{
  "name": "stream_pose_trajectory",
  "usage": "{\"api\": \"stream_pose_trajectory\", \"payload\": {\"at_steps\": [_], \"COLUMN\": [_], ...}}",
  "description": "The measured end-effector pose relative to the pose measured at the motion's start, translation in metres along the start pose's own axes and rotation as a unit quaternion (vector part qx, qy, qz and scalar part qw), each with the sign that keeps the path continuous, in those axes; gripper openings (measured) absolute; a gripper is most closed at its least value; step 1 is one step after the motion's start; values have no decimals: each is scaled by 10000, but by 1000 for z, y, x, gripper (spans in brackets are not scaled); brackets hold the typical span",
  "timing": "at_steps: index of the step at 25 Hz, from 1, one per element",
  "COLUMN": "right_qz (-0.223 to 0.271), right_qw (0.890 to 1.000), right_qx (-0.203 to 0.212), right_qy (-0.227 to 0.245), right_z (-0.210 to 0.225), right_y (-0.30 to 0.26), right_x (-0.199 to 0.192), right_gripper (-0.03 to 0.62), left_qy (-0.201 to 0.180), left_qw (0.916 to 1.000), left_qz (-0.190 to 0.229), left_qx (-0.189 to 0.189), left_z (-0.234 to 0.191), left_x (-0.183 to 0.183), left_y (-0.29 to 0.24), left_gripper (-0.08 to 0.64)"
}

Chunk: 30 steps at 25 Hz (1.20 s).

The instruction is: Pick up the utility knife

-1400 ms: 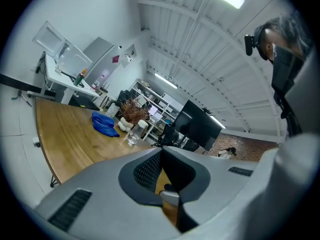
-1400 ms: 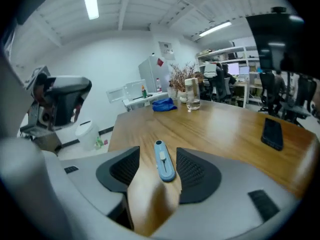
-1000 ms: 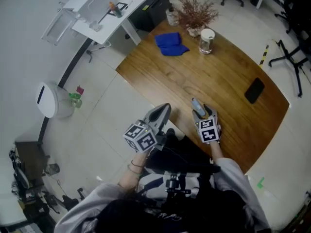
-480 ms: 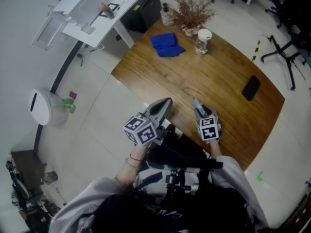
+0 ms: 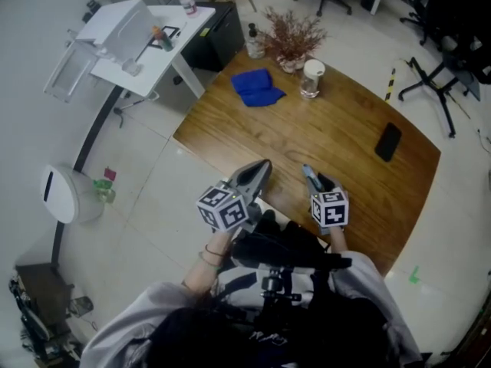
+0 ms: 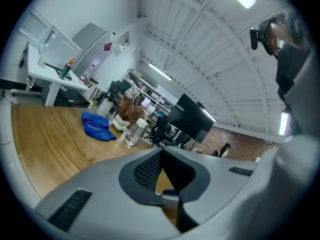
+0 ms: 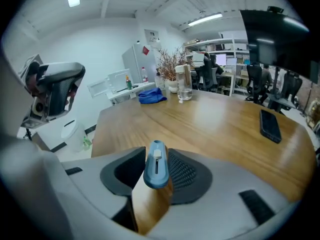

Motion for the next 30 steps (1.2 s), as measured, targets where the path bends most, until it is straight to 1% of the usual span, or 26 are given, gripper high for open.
{"api": "stream_pose_trajectory", "payload": {"at_steps": [5,8,9,11,14,15,17,19,20,22,23,25,27,28,30], "right_qz": [-475,-691,-744,-838,-824,-834,-926,-1110,-1231,-1296,-1166,-711,-373,-266,-85], "right_qw": [9978,9948,9943,9945,9957,9956,9939,9905,9890,9897,9924,9959,9936,9920,9902], "right_qx": [-158,-330,-367,-370,-314,-317,-371,-479,-522,-488,-393,-116,153,253,389], "right_qy": [431,669,668,515,287,295,473,650,635,357,91,-551,-1051,-1204,-1338], "right_z": [-3,-3,-4,-4,-4,-5,-7,-9,-8,-6,-6,-6,-6,-7,-8], "right_y": [-4,-9,-10,-14,-21,-22,-24,-26,-26,-24,-20,-10,-4,-1,6], "right_x": [-28,-40,-40,-34,-25,-24,-23,-21,-21,-22,-20,-11,-2,2,11], "right_gripper": [150,153,153,155,155,155,155,153,149,146,146,144,143,143,143], "left_qy": [-34,-31,-25,-15,4,14,32,48,64,100,111,111,112,120,140], "left_qw": [9998,9997,9998,9998,9999,9999,9999,9999,9999,9998,9998,9997,9997,9997,9997], "left_qz": [31,-4,-5,21,52,53,58,65,71,96,114,145,152,151,138], "left_qx": [-189,-224,-216,-196,-158,-148,-137,-135,-135,-141,-144,-142,-125,-120,-126], "left_z": [4,4,3,1,-2,-3,-3,-3,-3,-2,-1,-1,-3,-4,-4], "left_x": [9,8,8,9,11,10,9,8,8,8,8,8,8,7,6], "left_y": [-9,-8,-7,-5,-2,-1,1,2,2,2,2,2,2,2,1], "left_gripper": [8,8,8,8,8,8,8,8,8,8,8,8,8,8,8]}}
Point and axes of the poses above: the fingertips, and each gripper's own axes: y backward along the fingers, z to its right, x out of its top, the point moved 7 cm from there along y, backward along the fingers, and after that the axes turned 14 degrees about -y, right-handed, at the moved point
